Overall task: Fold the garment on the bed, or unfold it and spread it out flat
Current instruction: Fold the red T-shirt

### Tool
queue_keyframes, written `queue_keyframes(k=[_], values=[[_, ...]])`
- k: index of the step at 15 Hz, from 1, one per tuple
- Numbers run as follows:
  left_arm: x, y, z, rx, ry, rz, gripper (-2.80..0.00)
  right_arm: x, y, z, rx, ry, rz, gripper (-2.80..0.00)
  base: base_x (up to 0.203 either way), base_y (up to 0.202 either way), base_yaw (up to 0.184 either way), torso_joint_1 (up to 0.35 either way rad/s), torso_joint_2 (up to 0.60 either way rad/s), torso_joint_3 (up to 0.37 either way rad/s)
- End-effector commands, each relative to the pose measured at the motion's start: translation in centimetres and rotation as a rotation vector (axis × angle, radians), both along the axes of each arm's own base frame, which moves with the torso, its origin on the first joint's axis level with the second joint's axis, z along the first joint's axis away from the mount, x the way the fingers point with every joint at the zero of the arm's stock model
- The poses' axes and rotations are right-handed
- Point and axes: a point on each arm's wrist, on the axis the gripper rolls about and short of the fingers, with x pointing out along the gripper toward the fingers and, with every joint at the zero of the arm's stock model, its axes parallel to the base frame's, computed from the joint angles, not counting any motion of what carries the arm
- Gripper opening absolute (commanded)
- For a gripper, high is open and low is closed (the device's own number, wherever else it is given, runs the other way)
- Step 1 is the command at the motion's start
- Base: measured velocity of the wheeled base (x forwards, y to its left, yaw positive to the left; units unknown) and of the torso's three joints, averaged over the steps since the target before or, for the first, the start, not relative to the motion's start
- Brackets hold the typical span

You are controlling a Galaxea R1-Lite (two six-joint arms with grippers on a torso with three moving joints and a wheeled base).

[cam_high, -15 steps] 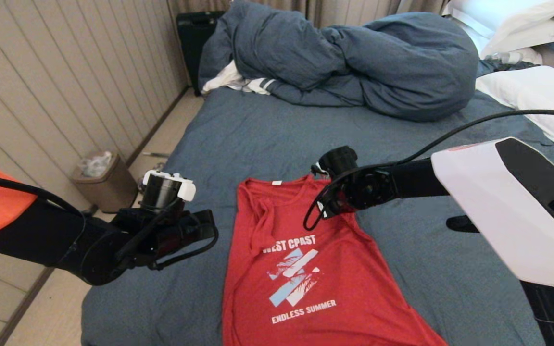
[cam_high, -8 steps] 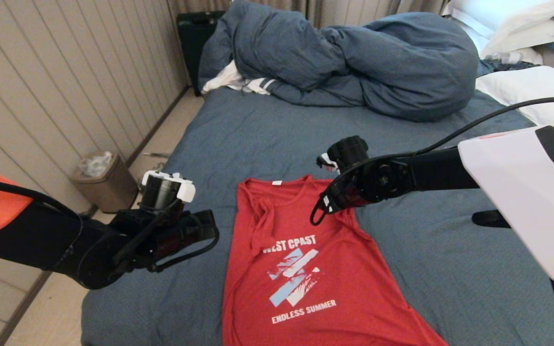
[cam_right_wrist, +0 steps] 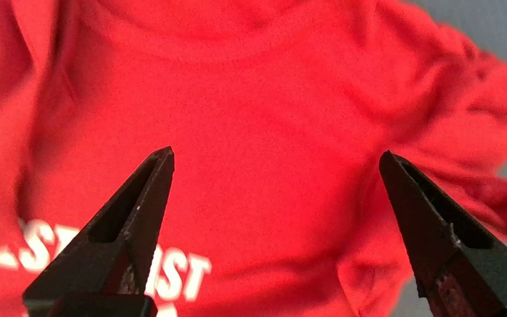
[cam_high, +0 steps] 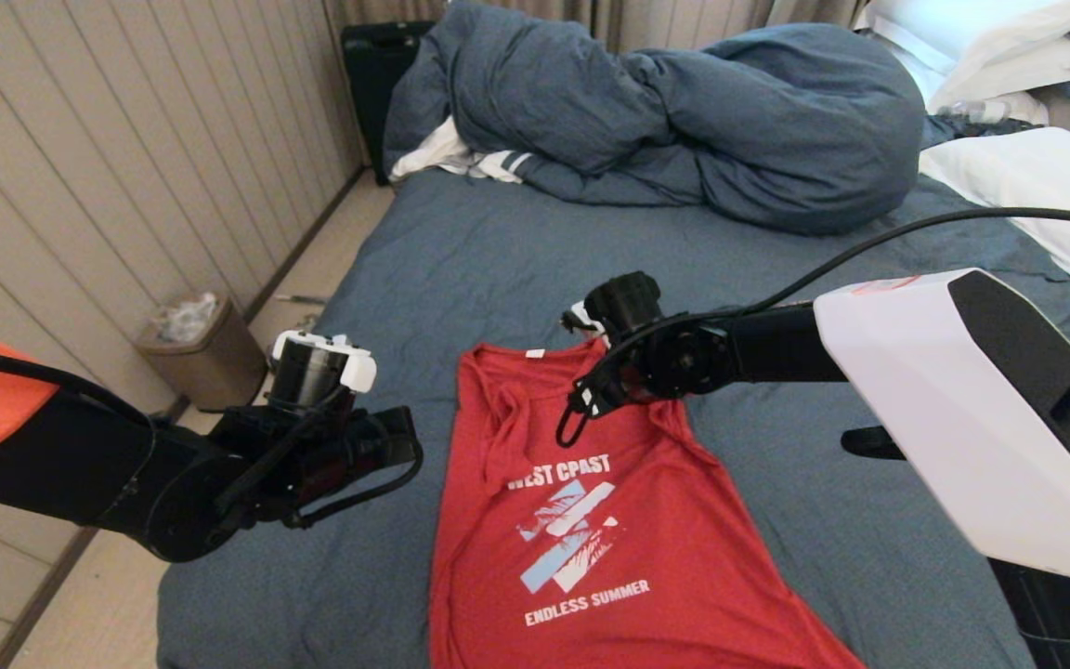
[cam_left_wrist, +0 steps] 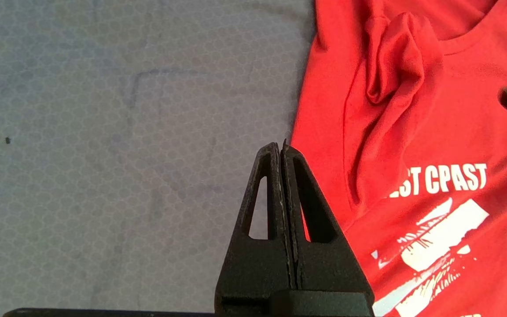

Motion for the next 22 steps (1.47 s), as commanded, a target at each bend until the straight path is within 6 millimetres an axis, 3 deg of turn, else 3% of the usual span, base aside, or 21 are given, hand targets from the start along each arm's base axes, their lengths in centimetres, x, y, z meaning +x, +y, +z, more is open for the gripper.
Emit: queue_keyframes(k=[1, 3, 4, 7, 9, 12, 13, 16, 19, 22], values=[[-0.1, -0.1, 0.2, -0.007, -0.005, -0.003, -2.8, 0.4, 0.2, 1.1, 0.03, -0.037, -0.01, 0.0, 0.0, 0.0, 0.0, 0.0, 0.0, 0.0], [-0.5, -0.8, 0.0, -0.007, 0.002, -0.024, -2.8, 0.8, -1.6, 4.1, 0.089, -0.103, -0.071, 0.0, 0.0, 0.0, 0.0, 0.0, 0.0, 0.0], [-0.9, -1.0, -0.2, -0.003, 0.008, -0.035, -2.8, 1.3, -4.3, 5.5, 0.098, -0.128, -0.139, -2.8, 0.0, 0.0, 0.0, 0.0, 0.0, 0.0], [-1.0, -1.1, -0.3, -0.002, 0.013, -0.041, -2.8, 1.9, -11.9, 6.6, 0.046, -0.105, -0.352, -2.8, 0.0, 0.0, 0.0, 0.0, 0.0, 0.0], [-1.1, -1.1, -0.3, -0.009, 0.015, -0.038, -2.8, 1.8, -13.8, 5.1, 0.037, -0.037, -0.428, -2.8, 0.0, 0.0, 0.0, 0.0, 0.0, 0.0], [-1.5, -1.2, 0.0, -0.017, 0.011, -0.042, -2.8, 2.5, -13.5, 0.9, 0.038, 0.062, -0.473, -2.8, 0.0, 0.0, 0.0, 0.0, 0.0, 0.0], [-1.4, -1.2, 0.0, -0.017, 0.011, -0.041, -2.8, 2.6, -13.3, 0.5, 0.038, 0.069, -0.472, -2.8, 0.0, 0.0, 0.0, 0.0, 0.0, 0.0], [-1.3, -1.2, -0.4, -0.011, 0.02, -0.04, -2.8, 4.1, -11.7, -3.4, 0.013, 0.123, -0.453, -2.8, 0.0, 0.0, 0.0, 0.0, 0.0, 0.0], [-1.2, -1.3, -0.6, -0.009, 0.026, -0.043, -2.8, 5.1, -9.9, -4.3, 0.037, 0.105, -0.435, -2.8, 0.0, 0.0, 0.0, 0.0, 0.0, 0.0], [-1.2, -1.4, -0.8, -0.004, 0.032, -0.042, -2.8, 5.0, -7.6, -3.4, 0.069, 0.063, -0.396, -2.8, 0.0, 0.0, 0.0, 0.0, 0.0, 0.0]])
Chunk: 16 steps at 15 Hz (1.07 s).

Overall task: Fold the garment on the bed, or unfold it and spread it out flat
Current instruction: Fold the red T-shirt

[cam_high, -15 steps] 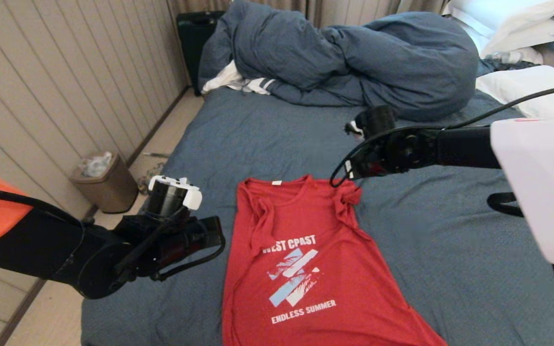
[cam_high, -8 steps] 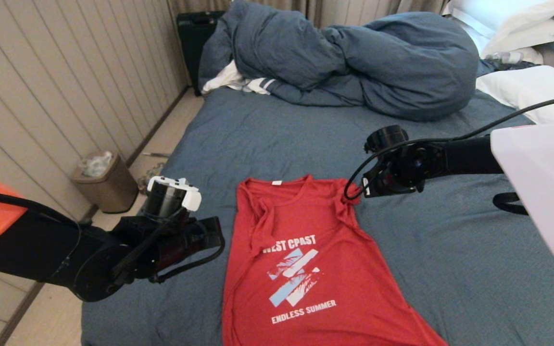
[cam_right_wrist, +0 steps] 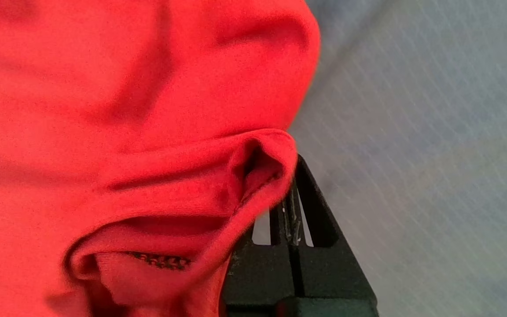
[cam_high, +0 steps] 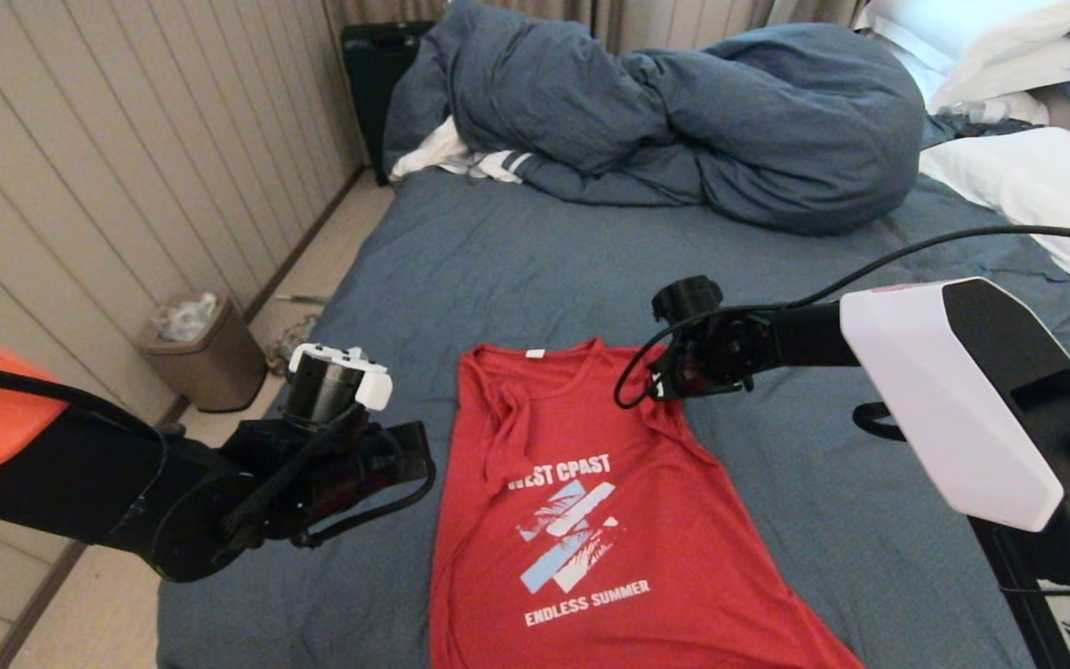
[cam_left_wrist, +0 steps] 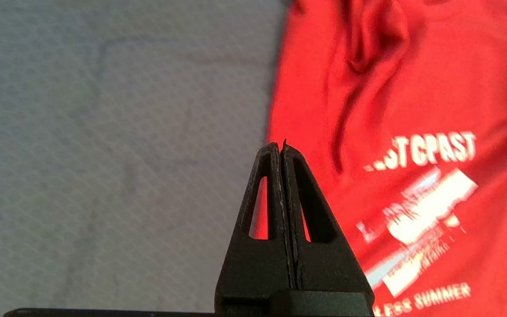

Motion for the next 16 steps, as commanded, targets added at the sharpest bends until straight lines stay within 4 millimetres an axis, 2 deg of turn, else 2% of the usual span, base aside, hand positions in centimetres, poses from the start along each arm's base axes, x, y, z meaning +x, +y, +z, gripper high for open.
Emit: queue_keyframes(k=[1, 5, 6, 8, 11, 12, 15, 16], values=[[0.1, -0.1, -0.2, 0.0, 0.005, 0.002, -2.8, -0.4, 1.8, 0.2, 0.009, -0.022, 0.035, -2.8, 0.0, 0.0, 0.0, 0.0, 0.0, 0.0], [0.1, -0.5, -0.8, 0.01, 0.019, -0.007, -2.8, -1.9, 5.0, 2.7, 0.046, -0.108, 0.1, -2.8, 0.0, 0.0, 0.0, 0.0, 0.0, 0.0], [0.2, -0.6, -1.0, 0.012, 0.022, -0.007, -2.8, -2.7, 6.5, 3.1, 0.051, -0.12, 0.132, -2.8, 0.0, 0.0, 0.0, 0.0, 0.0, 0.0], [0.4, -0.7, -1.5, 0.02, 0.032, -0.006, -2.8, -3.3, 8.2, 2.5, 0.049, -0.11, 0.17, -2.8, 0.0, 0.0, 0.0, 0.0, 0.0, 0.0], [0.6, -0.9, -1.7, 0.009, 0.005, -0.004, -2.8, -3.1, 9.2, 0.4, 0.035, -0.08, 0.184, -2.8, 0.0, 0.0, 0.0, 0.0, 0.0, 0.0], [0.6, -0.9, -1.7, 0.009, 0.005, -0.004, -2.8, -3.0, 9.1, 0.2, 0.034, -0.079, 0.183, -2.8, 0.0, 0.0, 0.0, 0.0, 0.0, 0.0], [0.6, -0.9, -1.9, 0.008, 0.007, -0.005, -2.8, -3.0, 8.6, 1.1, 0.047, -0.097, 0.171, -2.8, 0.0, 0.0, 0.0, 0.0, 0.0, 0.0], [0.6, -0.9, -1.9, 0.008, 0.007, -0.005, -2.8, -3.2, 8.5, 2.1, 0.058, -0.116, 0.168, -2.8, 0.0, 0.0, 0.0, 0.0, 0.0, 0.0]])
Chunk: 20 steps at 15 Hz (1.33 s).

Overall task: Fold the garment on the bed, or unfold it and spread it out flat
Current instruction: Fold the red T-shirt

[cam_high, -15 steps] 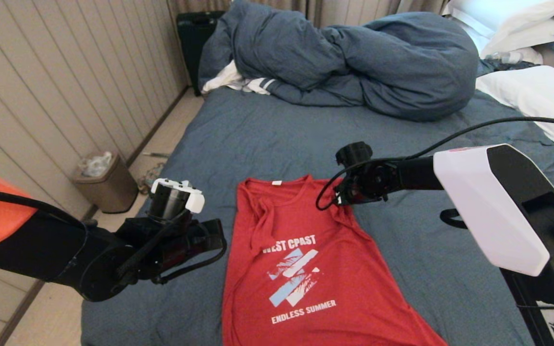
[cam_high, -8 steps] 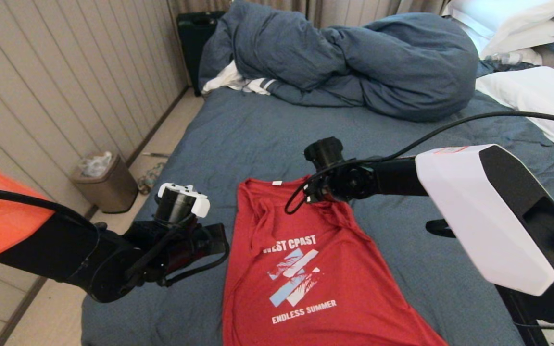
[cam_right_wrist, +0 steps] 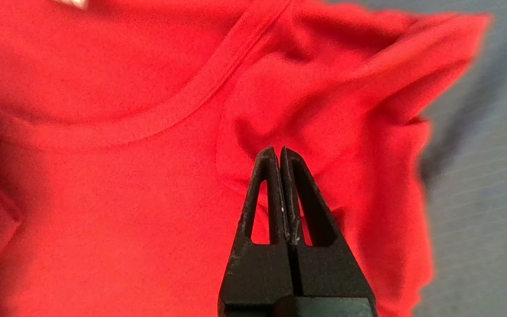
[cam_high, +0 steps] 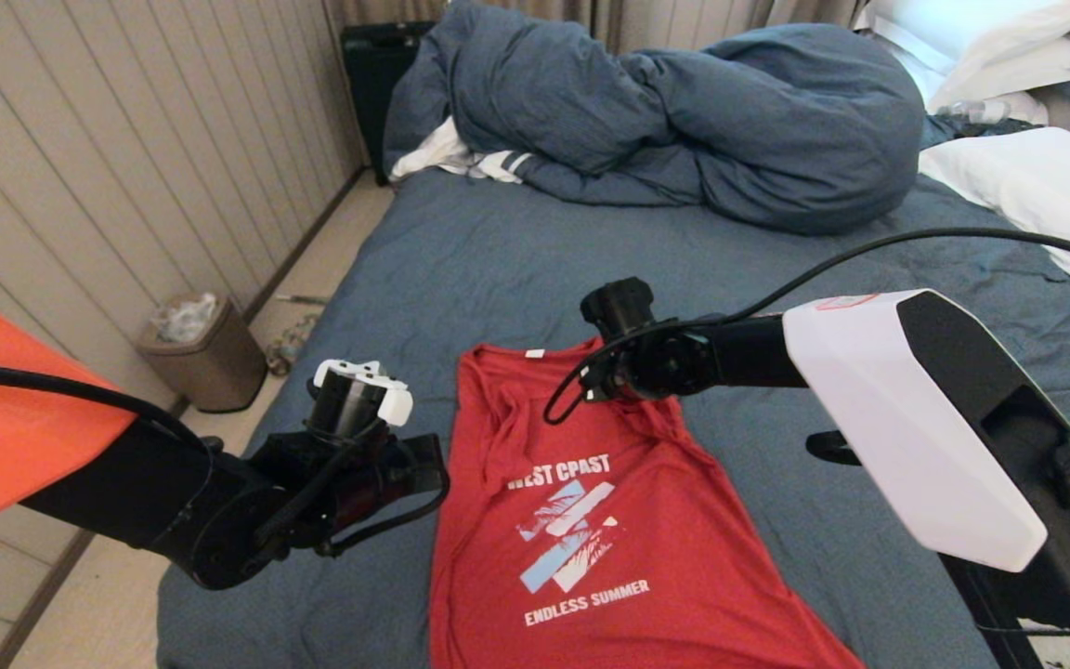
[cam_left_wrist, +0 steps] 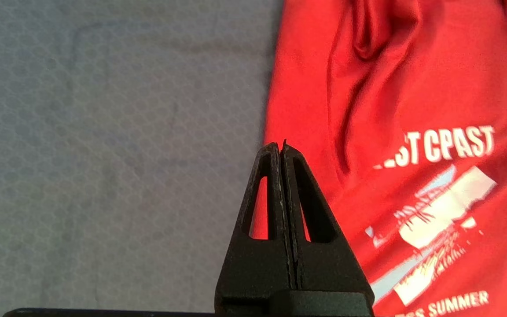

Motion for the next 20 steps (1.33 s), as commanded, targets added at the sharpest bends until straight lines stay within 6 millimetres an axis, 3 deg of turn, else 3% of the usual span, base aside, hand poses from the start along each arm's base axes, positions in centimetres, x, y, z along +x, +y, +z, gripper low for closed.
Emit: queue_keyframes(k=[1, 2, 5, 8, 9, 14, 17, 20], values=[[0.0, 0.0, -0.1, -0.001, 0.002, 0.003, -2.8, -0.7, -0.4, 2.6, 0.03, -0.045, -0.005, -2.8, 0.0, 0.0, 0.0, 0.0, 0.0, 0.0], [0.0, 0.0, -0.1, -0.001, 0.002, 0.002, -2.8, -1.1, -1.0, 4.2, 0.05, -0.07, -0.016, -2.8, 0.0, 0.0, 0.0, 0.0, 0.0, 0.0], [-0.2, -0.3, -0.2, 0.0, 0.006, -0.006, -2.8, -1.4, -2.9, 4.0, 0.039, -0.039, -0.051, -2.8, 0.0, 0.0, 0.0, 0.0, 0.0, 0.0], [-0.4, -0.5, -0.3, -0.001, 0.01, -0.014, -2.8, -1.4, -3.9, 0.9, 0.011, 0.036, -0.076, -2.8, 0.0, 0.0, 0.0, 0.0, 0.0, 0.0], [-0.3, -0.6, -0.6, 0.0, 0.016, -0.013, -2.8, -1.2, -4.0, 0.4, 0.01, 0.034, -0.079, -2.8, 0.0, 0.0, 0.0, 0.0, 0.0, 0.0], [-0.1, -0.9, -1.4, 0.012, 0.035, -0.012, -2.8, 0.0, -3.8, -5.5, -0.015, 0.086, -0.088, -2.8, 0.0, 0.0, 0.0, 0.0, 0.0, 0.0], [0.1, -1.0, -1.9, 0.02, 0.045, -0.013, -2.8, -0.6, -3.7, -6.8, -0.026, 0.109, -0.082, -2.8, 0.0, 0.0, 0.0, 0.0, 0.0, 0.0], [0.2, -1.1, -2.3, 0.026, 0.053, -0.012, -2.8, -2.8, -3.8, -7.5, -0.031, 0.114, -0.063, -2.8, 0.0, 0.0, 0.0, 0.0, 0.0, 0.0]])
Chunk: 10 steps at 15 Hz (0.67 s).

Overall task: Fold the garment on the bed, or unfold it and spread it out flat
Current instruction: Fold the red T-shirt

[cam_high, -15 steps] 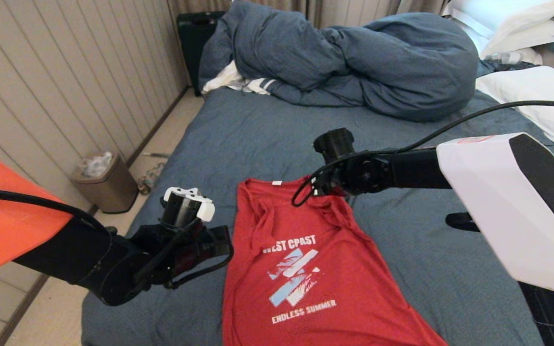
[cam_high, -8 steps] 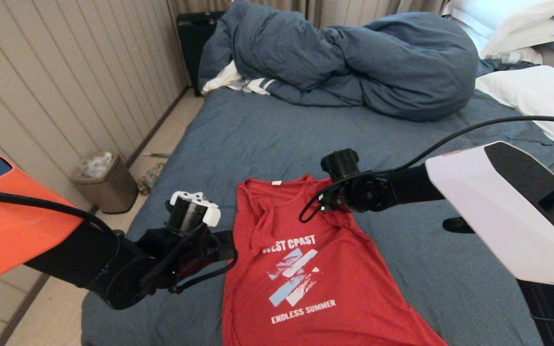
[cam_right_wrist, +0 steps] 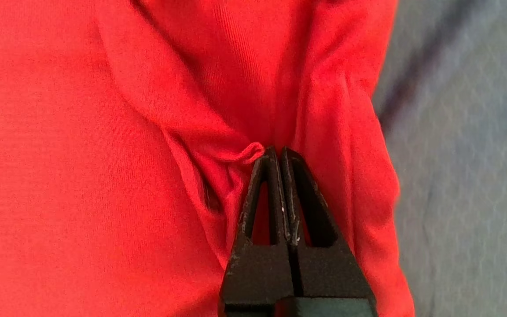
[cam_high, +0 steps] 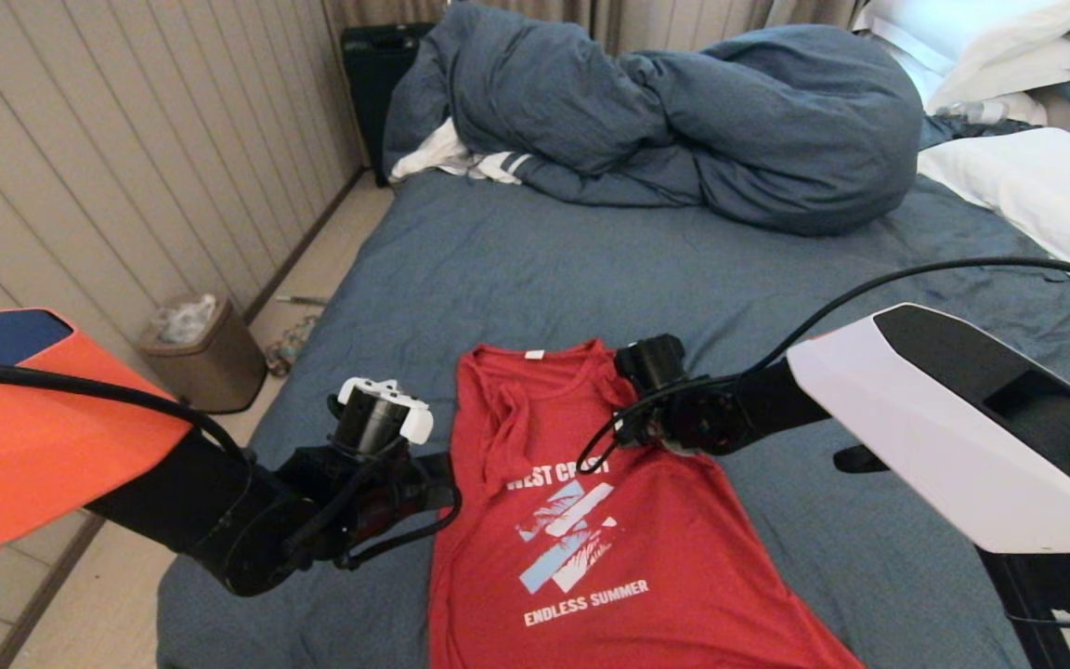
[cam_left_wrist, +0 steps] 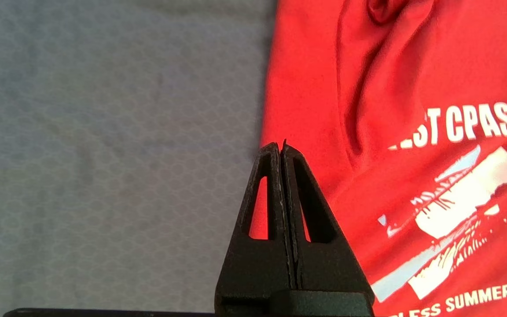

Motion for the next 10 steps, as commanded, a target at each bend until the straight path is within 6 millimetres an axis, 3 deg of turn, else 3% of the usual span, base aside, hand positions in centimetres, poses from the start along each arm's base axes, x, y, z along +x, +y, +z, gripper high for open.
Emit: queue_keyframes(k=[1, 5, 10], values=[[0.1, -0.1, -0.3, 0.003, 0.006, 0.003, -2.8, -1.1, 0.1, 0.4, 0.005, -0.011, 0.012, -2.8, 0.0, 0.0, 0.0, 0.0, 0.0, 0.0], [-0.1, -0.5, -0.8, 0.01, 0.017, -0.011, -2.8, -5.1, 0.2, 0.6, 0.006, -0.01, 0.063, -2.8, 0.0, 0.0, 0.0, 0.0, 0.0, 0.0], [-0.2, -0.8, -1.0, 0.013, 0.017, -0.018, -2.8, -5.2, 0.4, 2.5, 0.041, -0.09, 0.074, -2.8, 0.0, 0.0, 0.0, 0.0, 0.0, 0.0]])
